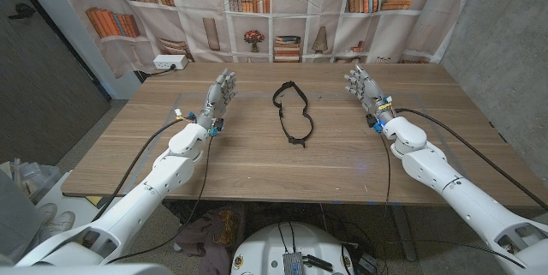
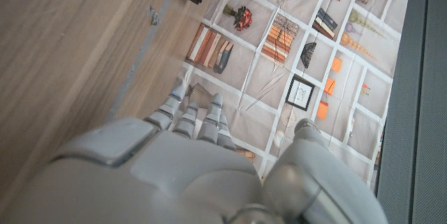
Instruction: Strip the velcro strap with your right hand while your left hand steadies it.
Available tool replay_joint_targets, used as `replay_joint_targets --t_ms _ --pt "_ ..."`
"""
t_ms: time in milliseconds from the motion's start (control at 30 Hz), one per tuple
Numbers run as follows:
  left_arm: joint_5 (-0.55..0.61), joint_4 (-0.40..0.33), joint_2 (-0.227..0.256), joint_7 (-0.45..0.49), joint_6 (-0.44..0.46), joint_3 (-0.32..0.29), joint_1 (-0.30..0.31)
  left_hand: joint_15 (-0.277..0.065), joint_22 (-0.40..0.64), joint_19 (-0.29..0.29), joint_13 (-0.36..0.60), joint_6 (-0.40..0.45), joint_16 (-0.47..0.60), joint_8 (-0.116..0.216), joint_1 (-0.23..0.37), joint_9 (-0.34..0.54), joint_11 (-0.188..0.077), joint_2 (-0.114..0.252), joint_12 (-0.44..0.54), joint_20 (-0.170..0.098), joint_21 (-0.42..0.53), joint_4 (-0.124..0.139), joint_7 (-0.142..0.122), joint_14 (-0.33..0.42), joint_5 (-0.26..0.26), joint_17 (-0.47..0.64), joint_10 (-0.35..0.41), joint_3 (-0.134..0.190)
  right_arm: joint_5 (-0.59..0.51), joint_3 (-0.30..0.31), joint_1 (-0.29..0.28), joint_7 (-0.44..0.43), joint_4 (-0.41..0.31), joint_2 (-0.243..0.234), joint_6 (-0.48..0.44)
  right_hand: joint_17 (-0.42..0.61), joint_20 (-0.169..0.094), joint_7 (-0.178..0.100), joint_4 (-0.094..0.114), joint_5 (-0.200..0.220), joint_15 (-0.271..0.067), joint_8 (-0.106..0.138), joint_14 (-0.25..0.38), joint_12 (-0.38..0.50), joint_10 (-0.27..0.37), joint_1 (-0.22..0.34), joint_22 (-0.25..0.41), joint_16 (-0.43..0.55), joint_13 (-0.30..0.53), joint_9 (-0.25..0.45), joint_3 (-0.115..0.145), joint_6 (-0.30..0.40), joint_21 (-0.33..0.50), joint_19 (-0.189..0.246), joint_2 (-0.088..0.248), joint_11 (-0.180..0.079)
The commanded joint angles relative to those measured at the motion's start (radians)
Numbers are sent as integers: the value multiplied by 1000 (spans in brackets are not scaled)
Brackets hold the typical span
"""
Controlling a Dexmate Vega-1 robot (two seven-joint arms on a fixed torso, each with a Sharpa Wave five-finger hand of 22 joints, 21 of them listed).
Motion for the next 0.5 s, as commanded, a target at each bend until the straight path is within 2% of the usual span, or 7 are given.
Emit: replay_joint_targets --t_ms 33,100,133,200,333,433,500 --pt "14 -94 14 62 31 1 55 6 3 0 3 14 2 7 7 3 2 5 7 4 -2 -3 0 -9 2 3 10 1 -57 -18 30 91 6 -50 64 3 11 -15 -38 1 -8 9 -3 11 23 61 5 3 4 1 25 -4 -15 3 20 -43" --pt "16 -86 19 48 29 4 48 6 3 -1 3 16 2 7 8 3 3 5 7 5 -2 -3 0 -9 1 3 12 1 -100 -21 29 61 -14 -63 63 2 15 -27 -89 1 -21 12 7 28 78 142 5 7 2 1 55 -9 -32 16 28 -99" --pt "14 -79 19 39 26 4 44 7 3 -1 3 17 1 7 8 3 2 5 7 5 -2 -3 0 -10 1 3 13 1 -122 -23 27 45 -32 -74 53 1 12 -31 -100 0 -23 13 8 31 91 164 5 7 2 0 62 -10 -37 19 29 -111" --pt "3 -68 18 23 22 1 39 7 3 -1 3 17 1 7 8 3 3 5 6 5 -3 -4 -1 -11 1 3 13 1 -131 -25 25 44 -48 -82 48 1 9 -37 -112 -2 -29 16 12 41 125 197 6 8 1 0 72 -7 -43 26 30 -120" --pt "-9 -61 35 -13 33 1 28 8 3 0 4 22 0 7 9 3 4 6 6 4 -3 -4 0 -13 1 3 15 1 -185 -34 23 34 -90 -115 34 1 2 -40 -117 -2 -36 21 11 41 132 220 6 7 0 0 80 6 -49 27 32 -129" --pt "-1 -76 51 -9 49 1 31 11 3 -4 4 23 -1 6 9 3 3 6 5 4 -5 -4 0 -17 1 3 15 0 -252 -34 6 -23 -126 -130 31 -1 -12 -28 -122 -11 -71 -2 46 38 163 306 6 15 -2 1 97 -90 -65 57 12 -136" --pt "-12 -83 51 -13 51 -2 37 11 3 -6 4 22 -2 5 9 3 3 6 4 3 -6 -4 0 -19 1 3 15 0 -249 -35 4 -9 -141 -142 18 -1 -13 -23 -122 -12 -70 -3 43 37 166 312 6 13 -2 1 97 -96 -67 57 9 -137"
